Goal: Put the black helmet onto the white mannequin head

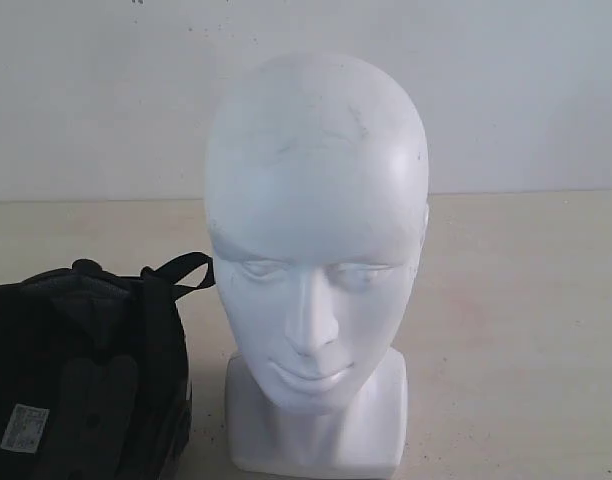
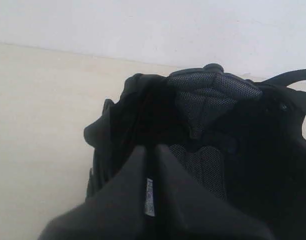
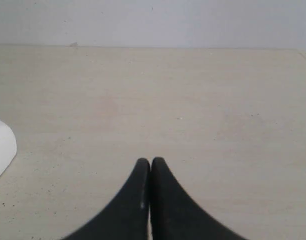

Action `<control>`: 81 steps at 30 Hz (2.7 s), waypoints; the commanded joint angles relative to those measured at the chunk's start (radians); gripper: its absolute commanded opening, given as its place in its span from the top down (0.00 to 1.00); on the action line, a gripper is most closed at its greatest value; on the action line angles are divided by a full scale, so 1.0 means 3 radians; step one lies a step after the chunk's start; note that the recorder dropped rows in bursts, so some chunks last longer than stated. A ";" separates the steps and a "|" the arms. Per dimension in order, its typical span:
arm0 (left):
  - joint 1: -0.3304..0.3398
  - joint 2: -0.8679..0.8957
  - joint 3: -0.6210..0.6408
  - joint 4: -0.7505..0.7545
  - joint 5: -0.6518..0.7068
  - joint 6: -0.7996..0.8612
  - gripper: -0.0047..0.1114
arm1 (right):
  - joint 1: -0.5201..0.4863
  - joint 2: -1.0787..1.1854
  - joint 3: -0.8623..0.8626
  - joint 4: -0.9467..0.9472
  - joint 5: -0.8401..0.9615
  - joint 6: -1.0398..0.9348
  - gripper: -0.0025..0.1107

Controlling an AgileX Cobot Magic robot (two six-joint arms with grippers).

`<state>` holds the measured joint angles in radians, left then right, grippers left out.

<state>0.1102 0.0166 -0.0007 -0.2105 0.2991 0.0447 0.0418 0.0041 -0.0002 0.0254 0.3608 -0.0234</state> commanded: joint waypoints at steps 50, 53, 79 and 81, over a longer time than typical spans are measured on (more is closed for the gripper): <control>-0.0012 0.0984 -0.2552 -0.1135 0.1164 0.1128 0.92 | -0.0010 -0.0014 0.0001 -0.0025 -0.0005 -0.0006 0.98; -0.0012 0.1291 -0.2880 -0.1293 0.1686 0.1141 0.92 | -0.0010 -0.0014 0.0001 -0.0025 -0.0005 -0.0006 0.98; -0.0167 0.2284 -0.3212 -0.1429 0.2755 0.1292 0.92 | -0.0010 -0.0014 0.0001 -0.0025 -0.0005 -0.0006 0.98; -0.0337 0.2461 -0.3212 -0.0938 0.2755 0.0947 0.92 | -0.0010 -0.0014 0.0001 -0.0025 -0.0005 -0.0006 0.98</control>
<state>0.0515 0.7077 -0.9597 -0.6226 1.1406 0.4110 0.0418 0.0041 -0.0002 0.0254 0.3608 -0.0234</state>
